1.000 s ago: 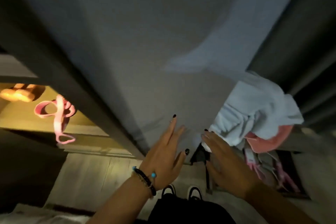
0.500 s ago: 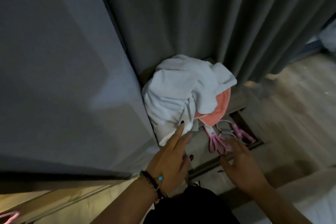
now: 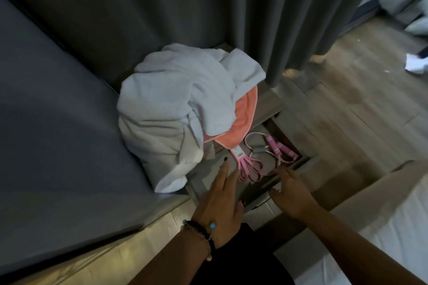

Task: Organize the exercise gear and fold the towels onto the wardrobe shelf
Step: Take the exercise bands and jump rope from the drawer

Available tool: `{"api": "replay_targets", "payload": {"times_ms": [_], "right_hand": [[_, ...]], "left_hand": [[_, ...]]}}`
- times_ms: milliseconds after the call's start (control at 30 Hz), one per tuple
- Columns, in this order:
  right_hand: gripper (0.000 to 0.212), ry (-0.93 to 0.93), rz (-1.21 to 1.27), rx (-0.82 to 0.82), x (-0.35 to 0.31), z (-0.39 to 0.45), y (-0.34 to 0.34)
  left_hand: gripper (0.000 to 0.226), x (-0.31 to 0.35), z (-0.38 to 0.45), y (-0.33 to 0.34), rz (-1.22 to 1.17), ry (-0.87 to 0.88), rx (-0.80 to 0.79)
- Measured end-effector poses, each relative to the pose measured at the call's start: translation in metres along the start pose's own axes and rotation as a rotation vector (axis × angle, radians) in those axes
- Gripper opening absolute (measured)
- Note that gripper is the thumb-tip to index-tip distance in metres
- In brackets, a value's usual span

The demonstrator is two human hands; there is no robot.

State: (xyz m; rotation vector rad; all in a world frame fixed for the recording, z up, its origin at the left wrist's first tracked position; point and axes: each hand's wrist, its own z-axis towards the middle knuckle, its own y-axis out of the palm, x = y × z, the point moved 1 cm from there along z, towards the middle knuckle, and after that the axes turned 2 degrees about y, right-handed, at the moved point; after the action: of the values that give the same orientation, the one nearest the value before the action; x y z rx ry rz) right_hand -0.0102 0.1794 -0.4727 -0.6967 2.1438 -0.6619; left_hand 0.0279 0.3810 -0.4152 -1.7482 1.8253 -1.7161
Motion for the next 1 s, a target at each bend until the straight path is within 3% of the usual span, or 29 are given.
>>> {"api": "replay_targets", "payload": {"times_ms": [267, 367, 433, 567, 700, 767, 867, 1000], "right_hand": [[0.034, 0.194, 0.067, -0.114, 0.029, 0.081, 0.036], [0.040, 0.230, 0.092, -0.115, 0.039, 0.103, 0.058], [0.042, 0.211, 0.092, -0.134, 0.043, 0.118, 0.074], [0.022, 0.149, 0.012, -0.174, 0.047, 0.152, 0.090], [0.023, 0.147, -0.020, -0.126, 0.056, 0.187, 0.099], [0.030, 0.144, -0.111, -0.195, 0.068, 0.204, 0.113], [0.057, 0.165, -0.193, -0.256, 0.072, 0.212, 0.128], [0.068, 0.266, -0.225, -0.162, 0.069, 0.210, 0.134]], "left_hand": [[0.068, -0.034, 0.055, 0.025, 0.077, -0.064, -0.129], [0.066, -0.046, 0.078, 0.039, 0.104, -0.087, -0.163], [0.067, -0.054, 0.090, 0.049, 0.083, -0.125, -0.166], [0.068, -0.069, 0.112, 0.070, 0.064, -0.140, -0.203], [0.071, -0.083, 0.128, 0.081, -0.013, -0.165, -0.179], [0.072, -0.086, 0.131, 0.085, -0.063, -0.181, -0.165], [0.077, -0.091, 0.131, 0.092, -0.165, -0.235, -0.101], [0.075, -0.102, 0.130, 0.100, -0.234, -0.295, -0.077]]}}
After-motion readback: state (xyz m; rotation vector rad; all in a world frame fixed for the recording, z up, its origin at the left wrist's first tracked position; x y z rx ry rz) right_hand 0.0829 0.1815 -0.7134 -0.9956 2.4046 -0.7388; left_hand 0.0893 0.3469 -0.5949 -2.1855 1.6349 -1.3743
